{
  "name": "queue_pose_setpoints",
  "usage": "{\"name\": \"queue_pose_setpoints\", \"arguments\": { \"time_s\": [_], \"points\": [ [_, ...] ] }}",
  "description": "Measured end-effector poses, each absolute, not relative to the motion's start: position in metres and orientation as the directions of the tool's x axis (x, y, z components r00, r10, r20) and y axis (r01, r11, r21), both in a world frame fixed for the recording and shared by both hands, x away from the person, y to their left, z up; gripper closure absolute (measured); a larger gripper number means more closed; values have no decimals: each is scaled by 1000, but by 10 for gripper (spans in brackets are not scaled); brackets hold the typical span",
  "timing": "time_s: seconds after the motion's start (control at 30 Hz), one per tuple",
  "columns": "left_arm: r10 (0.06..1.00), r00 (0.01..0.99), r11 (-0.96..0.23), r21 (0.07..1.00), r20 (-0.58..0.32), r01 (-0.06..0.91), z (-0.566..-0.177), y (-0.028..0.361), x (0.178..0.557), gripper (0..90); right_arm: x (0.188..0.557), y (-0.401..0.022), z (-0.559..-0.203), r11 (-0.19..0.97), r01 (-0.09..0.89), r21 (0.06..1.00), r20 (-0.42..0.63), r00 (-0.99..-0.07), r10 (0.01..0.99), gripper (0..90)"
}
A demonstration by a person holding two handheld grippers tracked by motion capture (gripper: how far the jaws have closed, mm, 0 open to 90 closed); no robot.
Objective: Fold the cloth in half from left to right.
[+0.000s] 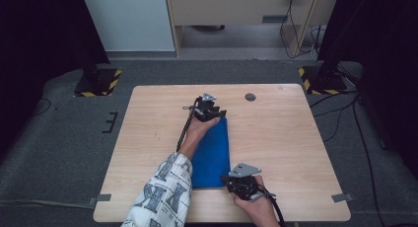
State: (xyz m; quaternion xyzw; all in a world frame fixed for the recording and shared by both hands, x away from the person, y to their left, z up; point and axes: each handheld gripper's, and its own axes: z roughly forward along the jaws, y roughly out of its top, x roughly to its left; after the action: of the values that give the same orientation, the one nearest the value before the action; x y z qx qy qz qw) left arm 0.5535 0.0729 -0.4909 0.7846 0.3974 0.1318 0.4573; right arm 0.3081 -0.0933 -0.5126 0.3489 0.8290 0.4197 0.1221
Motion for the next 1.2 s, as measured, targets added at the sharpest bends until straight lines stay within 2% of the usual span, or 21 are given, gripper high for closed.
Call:
{"name": "queue_pose_setpoints", "arguments": {
  "time_s": [0.4,0.53,0.6,0.63,0.67,0.73,0.87,1.2],
  "points": [
    [723,677,-286,834,-136,472,-474,71,542,448,308,-95,-513,406,480,777,88,-723,685,830],
    [717,683,-290,832,-138,473,-472,70,539,381,307,-97,-514,416,485,769,73,-713,697,743],
    [717,684,-293,832,-135,471,-471,71,537,372,307,-98,-514,416,486,769,73,-713,697,727],
    [714,686,-288,833,-142,472,-470,73,536,352,307,-99,-513,414,494,765,75,-707,704,685],
    [714,686,-288,833,-142,472,-470,73,536,342,307,-99,-513,414,494,765,75,-707,704,685],
    [702,698,-303,828,-141,472,-469,75,533,311,307,-99,-512,410,503,761,82,-701,708,605],
    [702,697,-297,829,-146,473,-464,81,526,257,307,-101,-510,411,519,749,99,-701,706,499],
    [711,692,-327,811,-127,485,-458,97,509,210,309,-101,-498,410,499,763,84,-706,703,366]
  ]
}}
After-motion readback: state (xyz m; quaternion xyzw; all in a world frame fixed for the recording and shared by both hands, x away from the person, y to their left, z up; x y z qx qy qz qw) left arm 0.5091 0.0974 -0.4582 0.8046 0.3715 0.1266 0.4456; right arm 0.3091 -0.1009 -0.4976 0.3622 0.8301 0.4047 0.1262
